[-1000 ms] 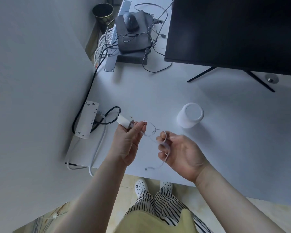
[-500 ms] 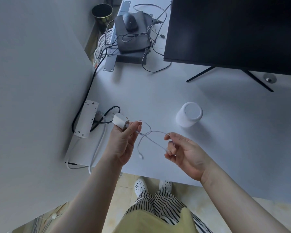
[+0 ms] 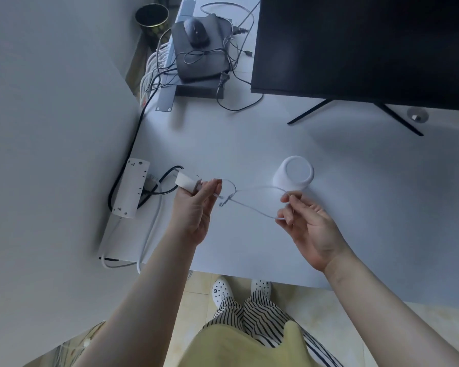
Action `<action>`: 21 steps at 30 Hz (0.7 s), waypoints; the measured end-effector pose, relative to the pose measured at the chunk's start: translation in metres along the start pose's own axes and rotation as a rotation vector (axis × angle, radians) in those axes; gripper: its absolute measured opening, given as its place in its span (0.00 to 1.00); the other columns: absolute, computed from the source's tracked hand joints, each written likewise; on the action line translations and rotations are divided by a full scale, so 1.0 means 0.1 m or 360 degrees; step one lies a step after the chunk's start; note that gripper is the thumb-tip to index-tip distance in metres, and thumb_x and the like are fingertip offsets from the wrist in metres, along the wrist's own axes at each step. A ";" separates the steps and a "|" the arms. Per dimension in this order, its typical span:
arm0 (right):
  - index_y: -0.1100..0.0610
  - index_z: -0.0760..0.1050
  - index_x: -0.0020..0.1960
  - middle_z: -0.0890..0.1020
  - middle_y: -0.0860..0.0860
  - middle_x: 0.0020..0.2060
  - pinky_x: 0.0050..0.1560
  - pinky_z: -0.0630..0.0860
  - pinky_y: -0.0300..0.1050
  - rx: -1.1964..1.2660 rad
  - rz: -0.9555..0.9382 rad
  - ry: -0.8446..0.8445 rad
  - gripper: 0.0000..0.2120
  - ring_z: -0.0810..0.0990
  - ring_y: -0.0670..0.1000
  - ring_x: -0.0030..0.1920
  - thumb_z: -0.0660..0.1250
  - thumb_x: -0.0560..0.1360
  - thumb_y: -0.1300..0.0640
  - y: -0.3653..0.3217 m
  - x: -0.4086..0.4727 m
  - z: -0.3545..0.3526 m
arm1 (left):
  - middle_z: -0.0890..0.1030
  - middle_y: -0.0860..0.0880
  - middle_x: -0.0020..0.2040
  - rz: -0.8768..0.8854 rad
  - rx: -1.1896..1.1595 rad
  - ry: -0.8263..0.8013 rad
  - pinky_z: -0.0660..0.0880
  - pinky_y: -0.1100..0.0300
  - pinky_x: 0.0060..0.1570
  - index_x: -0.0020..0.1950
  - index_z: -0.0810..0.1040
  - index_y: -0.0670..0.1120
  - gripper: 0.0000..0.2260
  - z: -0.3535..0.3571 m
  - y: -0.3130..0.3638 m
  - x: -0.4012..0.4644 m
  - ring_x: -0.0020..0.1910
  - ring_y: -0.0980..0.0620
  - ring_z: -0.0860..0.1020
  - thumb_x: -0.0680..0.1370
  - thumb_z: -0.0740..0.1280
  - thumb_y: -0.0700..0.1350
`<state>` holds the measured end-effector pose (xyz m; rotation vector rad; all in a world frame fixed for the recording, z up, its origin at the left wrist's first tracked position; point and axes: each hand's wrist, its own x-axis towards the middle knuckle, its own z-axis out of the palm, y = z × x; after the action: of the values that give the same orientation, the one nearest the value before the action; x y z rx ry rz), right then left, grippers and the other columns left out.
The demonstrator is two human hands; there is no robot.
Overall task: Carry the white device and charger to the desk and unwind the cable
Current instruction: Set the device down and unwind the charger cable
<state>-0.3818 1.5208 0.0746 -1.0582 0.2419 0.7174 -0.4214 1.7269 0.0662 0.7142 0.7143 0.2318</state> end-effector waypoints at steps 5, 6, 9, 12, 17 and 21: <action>0.55 0.75 0.42 0.79 0.49 0.29 0.41 0.78 0.37 0.0146 -0.0052 0.0136 0.03 0.81 0.47 0.36 0.63 0.73 0.58 -0.07 0.00 -0.08 | 0.80 0.49 0.32 0.0050 0.0019 0.0002 0.78 0.67 0.41 0.36 0.74 0.42 0.12 0.06 -0.03 0.03 0.36 0.56 0.83 0.74 0.65 0.28; 0.54 0.74 0.41 0.79 0.49 0.30 0.41 0.77 0.37 0.0160 -0.0066 0.0150 0.05 0.81 0.47 0.37 0.61 0.74 0.59 -0.09 -0.01 -0.10 | 0.79 0.48 0.33 0.0059 0.0039 -0.0002 0.78 0.67 0.41 0.35 0.74 0.43 0.12 0.06 -0.04 0.03 0.37 0.56 0.83 0.74 0.66 0.28; 0.54 0.71 0.37 0.77 0.49 0.29 0.42 0.75 0.38 0.0164 -0.0146 0.0141 0.12 0.80 0.48 0.38 0.56 0.78 0.59 -0.15 -0.06 -0.18 | 0.76 0.47 0.36 0.0085 0.0081 -0.0030 0.78 0.67 0.42 0.38 0.72 0.43 0.11 0.12 -0.10 0.01 0.37 0.56 0.82 0.73 0.67 0.28; 0.55 0.72 0.33 0.76 0.50 0.28 0.43 0.76 0.38 0.0134 -0.0295 0.0045 0.15 0.78 0.50 0.37 0.57 0.77 0.59 -0.22 -0.14 -0.26 | 0.78 0.50 0.32 0.0098 0.0053 -0.0052 0.78 0.67 0.42 0.37 0.72 0.43 0.11 0.17 -0.14 -0.03 0.37 0.57 0.82 0.73 0.66 0.29; 0.57 0.75 0.32 0.80 0.55 0.33 0.47 0.77 0.41 0.0002 -0.0428 -0.0085 0.16 0.80 0.53 0.42 0.56 0.75 0.59 -0.34 -0.27 -0.45 | 0.78 0.50 0.36 0.0088 -0.0025 -0.0048 0.78 0.69 0.41 0.42 0.73 0.43 0.10 0.28 -0.15 -0.08 0.37 0.57 0.83 0.75 0.64 0.29; 0.56 0.78 0.38 0.83 0.54 0.36 0.41 0.77 0.38 -0.0038 -0.0380 0.0211 0.14 0.83 0.51 0.43 0.58 0.78 0.59 -0.31 -0.31 -0.58 | 0.76 0.47 0.41 -0.0045 -0.0146 -0.0091 0.79 0.67 0.42 0.45 0.72 0.42 0.06 0.34 -0.19 -0.10 0.40 0.54 0.84 0.77 0.63 0.31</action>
<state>-0.3765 1.4493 0.0835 -1.1368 0.2166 0.4368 -0.4073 1.6908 0.0765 0.6208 0.6550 0.2164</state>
